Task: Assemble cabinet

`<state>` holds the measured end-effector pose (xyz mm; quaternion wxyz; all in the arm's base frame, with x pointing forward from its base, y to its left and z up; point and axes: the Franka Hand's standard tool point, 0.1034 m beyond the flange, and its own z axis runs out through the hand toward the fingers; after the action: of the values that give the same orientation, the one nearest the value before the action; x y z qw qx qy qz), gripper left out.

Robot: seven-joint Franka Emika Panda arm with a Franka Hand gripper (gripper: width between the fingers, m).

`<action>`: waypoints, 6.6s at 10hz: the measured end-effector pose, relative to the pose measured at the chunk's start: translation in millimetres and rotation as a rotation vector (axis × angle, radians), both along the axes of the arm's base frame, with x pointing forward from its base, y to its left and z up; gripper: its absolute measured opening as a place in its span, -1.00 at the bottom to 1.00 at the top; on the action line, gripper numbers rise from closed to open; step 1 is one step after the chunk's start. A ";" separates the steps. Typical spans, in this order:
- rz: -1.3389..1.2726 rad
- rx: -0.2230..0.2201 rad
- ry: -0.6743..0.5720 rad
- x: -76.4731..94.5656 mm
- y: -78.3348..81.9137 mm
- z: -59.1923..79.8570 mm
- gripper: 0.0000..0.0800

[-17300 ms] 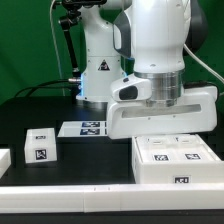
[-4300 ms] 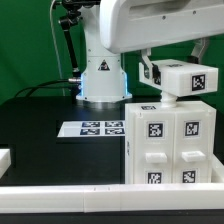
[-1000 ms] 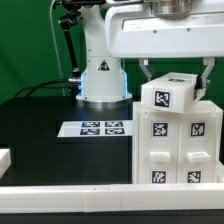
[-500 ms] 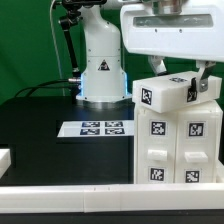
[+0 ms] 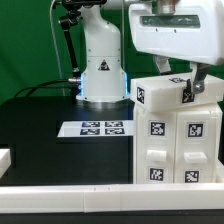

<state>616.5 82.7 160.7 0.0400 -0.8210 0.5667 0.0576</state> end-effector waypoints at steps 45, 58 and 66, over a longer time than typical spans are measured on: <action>3.209 0.115 -0.168 -1.9 -7.2 9.7 0.99; 3.150 0.140 -0.157 -12.3 -12.6 -2.9 0.42; 2.314 0.030 -0.117 -15.1 -11.0 -4.9 0.42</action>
Offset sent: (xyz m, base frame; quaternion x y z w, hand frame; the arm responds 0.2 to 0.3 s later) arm -0.0032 0.0009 0.0066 -0.0295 -0.0046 -0.0470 0.9985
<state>601.4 71.7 155.8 -0.0005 -0.8495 -0.5268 0.0283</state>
